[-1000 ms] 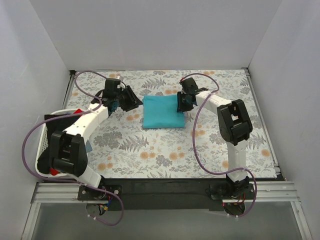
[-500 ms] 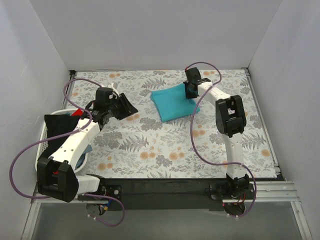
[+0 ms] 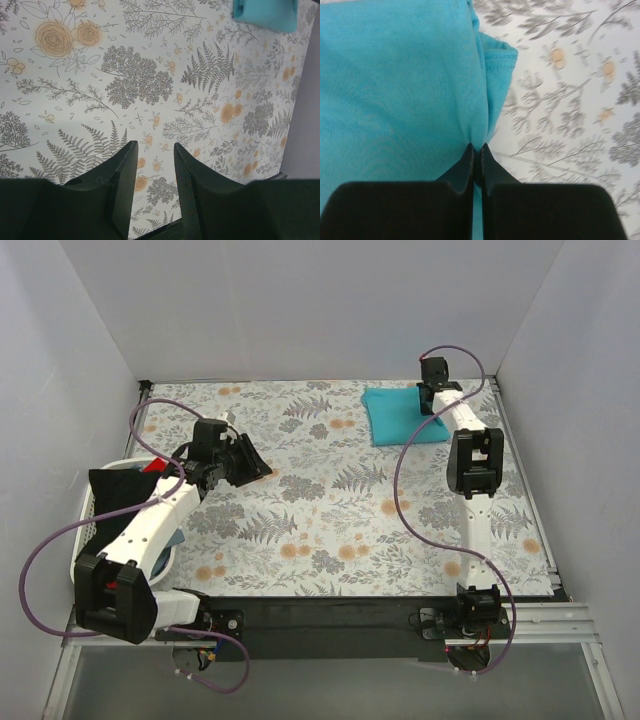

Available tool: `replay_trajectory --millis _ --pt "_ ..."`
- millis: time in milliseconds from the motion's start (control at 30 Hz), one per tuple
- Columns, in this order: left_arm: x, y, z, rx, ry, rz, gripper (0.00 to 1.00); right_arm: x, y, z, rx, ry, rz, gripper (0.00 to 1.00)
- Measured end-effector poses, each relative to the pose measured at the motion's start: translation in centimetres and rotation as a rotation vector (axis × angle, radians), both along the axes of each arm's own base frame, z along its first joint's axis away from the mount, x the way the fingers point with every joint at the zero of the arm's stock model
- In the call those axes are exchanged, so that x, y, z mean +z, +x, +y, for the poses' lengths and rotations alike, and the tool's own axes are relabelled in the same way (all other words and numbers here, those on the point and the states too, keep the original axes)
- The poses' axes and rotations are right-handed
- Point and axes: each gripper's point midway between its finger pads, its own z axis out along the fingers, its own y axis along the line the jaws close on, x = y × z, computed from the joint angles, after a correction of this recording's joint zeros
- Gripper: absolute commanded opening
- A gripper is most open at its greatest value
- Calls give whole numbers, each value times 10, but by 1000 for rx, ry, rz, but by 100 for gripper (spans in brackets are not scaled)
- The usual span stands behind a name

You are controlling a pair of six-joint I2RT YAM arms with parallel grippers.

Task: Fold and stack the t-shirts
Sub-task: Neatly place the folded tshirt to the corner

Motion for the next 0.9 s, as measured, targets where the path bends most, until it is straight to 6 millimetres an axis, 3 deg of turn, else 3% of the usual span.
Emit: replay_trajectory --millis 100,367,533,667,767,867,900 --pt "-6 0 2 7 13 21 34 2 12 -32 -28 -67 -16 1" --pt "-29 21 -2 19 41 103 33 9 16 -107 -88 -158 -25 1" --pt "-25 41 -7 21 43 102 33 20 20 -149 -121 -207 -62 1" --pt "-18 52 -10 20 40 87 33 33 28 -166 -129 -234 -109 2" --pt "-18 57 -11 20 41 88 33 41 35 -168 -121 -248 -140 14" --pt "-24 59 -12 20 45 102 33 47 40 -168 -121 -256 -168 62" --pt "-27 59 -12 20 48 110 33 49 42 -169 -125 -260 -178 98"
